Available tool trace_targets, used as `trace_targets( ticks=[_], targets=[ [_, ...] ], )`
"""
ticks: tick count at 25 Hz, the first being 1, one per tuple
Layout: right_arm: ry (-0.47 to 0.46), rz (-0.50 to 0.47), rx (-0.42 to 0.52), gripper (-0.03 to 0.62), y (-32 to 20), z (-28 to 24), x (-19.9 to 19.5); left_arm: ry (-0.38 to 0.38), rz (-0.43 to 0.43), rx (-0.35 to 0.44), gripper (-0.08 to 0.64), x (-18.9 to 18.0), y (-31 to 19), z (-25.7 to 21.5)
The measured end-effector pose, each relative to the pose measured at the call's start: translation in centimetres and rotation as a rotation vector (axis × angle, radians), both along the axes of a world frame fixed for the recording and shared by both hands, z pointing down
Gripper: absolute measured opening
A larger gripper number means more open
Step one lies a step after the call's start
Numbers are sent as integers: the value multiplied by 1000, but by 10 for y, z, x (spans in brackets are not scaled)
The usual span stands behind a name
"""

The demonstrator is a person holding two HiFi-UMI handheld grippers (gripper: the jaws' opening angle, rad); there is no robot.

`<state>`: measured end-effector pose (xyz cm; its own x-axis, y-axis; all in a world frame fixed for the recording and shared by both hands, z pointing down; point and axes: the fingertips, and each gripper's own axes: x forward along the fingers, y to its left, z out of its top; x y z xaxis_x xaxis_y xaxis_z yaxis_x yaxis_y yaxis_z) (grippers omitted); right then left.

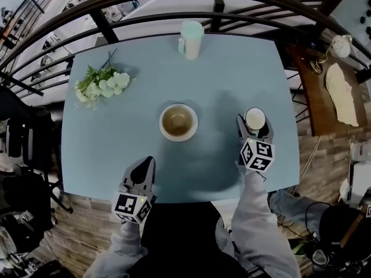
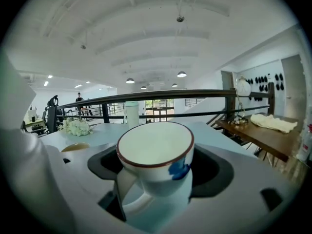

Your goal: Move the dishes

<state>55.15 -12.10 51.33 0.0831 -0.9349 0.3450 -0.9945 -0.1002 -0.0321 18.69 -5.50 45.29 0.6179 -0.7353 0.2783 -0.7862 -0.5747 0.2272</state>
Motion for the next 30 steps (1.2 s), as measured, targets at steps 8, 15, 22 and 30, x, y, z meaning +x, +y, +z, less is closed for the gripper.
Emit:
trace_targets(
  ticks=[8,15,22,30],
  targets=[
    [-16,-120,-12,416,3,-1,-70,23,-8,30,17,-33,0,-7],
    [-38,-248,-18,416,-18,24,-116,2,-51,-16,17,-59,4,17],
    [-46,-306,-55,416,-33,51,-132,-3,-109,-40,17,-74,-5,27],
    [-52,-311,-59,416,-43,59,-140,-2,-124,-48,17,-84,-11,34]
  ],
)
